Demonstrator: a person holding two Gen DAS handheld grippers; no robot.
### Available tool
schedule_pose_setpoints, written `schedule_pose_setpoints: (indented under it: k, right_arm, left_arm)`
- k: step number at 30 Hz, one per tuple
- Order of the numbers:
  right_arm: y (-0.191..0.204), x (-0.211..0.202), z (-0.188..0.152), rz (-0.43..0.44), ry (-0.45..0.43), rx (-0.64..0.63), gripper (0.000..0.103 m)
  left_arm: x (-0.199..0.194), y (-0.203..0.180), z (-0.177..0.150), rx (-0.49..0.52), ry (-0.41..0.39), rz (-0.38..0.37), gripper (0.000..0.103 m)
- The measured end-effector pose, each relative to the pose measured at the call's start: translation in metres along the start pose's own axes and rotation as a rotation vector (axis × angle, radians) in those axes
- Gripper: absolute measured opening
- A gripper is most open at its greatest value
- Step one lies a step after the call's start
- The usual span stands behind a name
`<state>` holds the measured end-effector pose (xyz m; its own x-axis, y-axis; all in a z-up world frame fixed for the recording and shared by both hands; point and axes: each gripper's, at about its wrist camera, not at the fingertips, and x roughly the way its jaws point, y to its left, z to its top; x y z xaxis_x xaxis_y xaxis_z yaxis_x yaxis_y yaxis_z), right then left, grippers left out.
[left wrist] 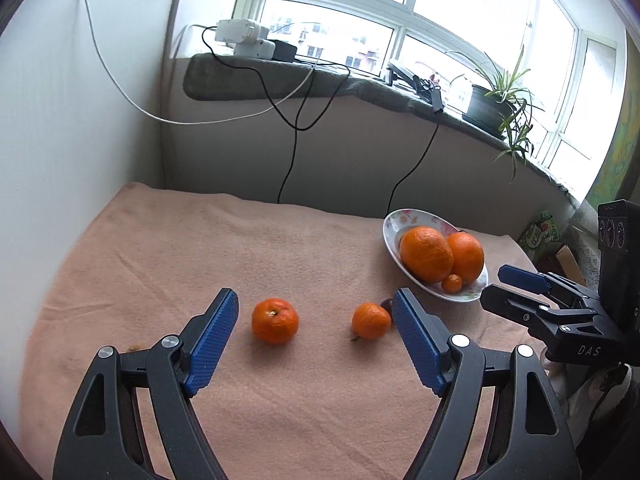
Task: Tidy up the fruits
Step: 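Move both open tools back toward the loose fruit on the towel, then close the right tool on a tangerine while the left tool closes on a brown kiwi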
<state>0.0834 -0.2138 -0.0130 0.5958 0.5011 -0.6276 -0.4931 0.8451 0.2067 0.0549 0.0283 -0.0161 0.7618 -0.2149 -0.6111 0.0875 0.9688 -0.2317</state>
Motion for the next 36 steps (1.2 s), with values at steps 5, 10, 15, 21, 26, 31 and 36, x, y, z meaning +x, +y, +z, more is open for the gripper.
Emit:
schedule_pose_setpoints:
  k: [5, 10, 15, 21, 26, 31, 36]
  right_arm:
    - [0.015, 0.015, -0.007, 0.031, 0.029, -0.024, 0.087]
    - [0.031, 0.030, -0.014, 0.059, 0.063, -0.050, 0.087]
    - [0.050, 0.044, -0.016, 0.084, 0.086, -0.090, 0.087]
    - [0.075, 0.064, -0.010, 0.107, 0.106, -0.156, 0.087]
    - [0.091, 0.082, -0.003, 0.121, 0.126, -0.188, 0.082]
    - [0.099, 0.104, 0.001, 0.128, 0.158, -0.198, 0.076]
    - [0.106, 0.121, 0.006, 0.130, 0.179, -0.211, 0.067]
  left_arm:
    - [-0.009, 0.039, -0.015, -0.058, 0.013, 0.065, 0.079]
    - [-0.013, 0.072, -0.033, -0.112, 0.043, 0.115, 0.079]
    - [-0.011, 0.095, -0.047, -0.155, 0.072, 0.139, 0.077]
    - [-0.005, 0.106, -0.048, -0.164, 0.083, 0.135, 0.066]
    - [0.006, 0.112, -0.049, -0.174, 0.102, 0.130, 0.058]
    - [0.011, 0.116, -0.050, -0.184, 0.112, 0.123, 0.052]
    - [0.015, 0.121, -0.050, -0.188, 0.119, 0.121, 0.045]
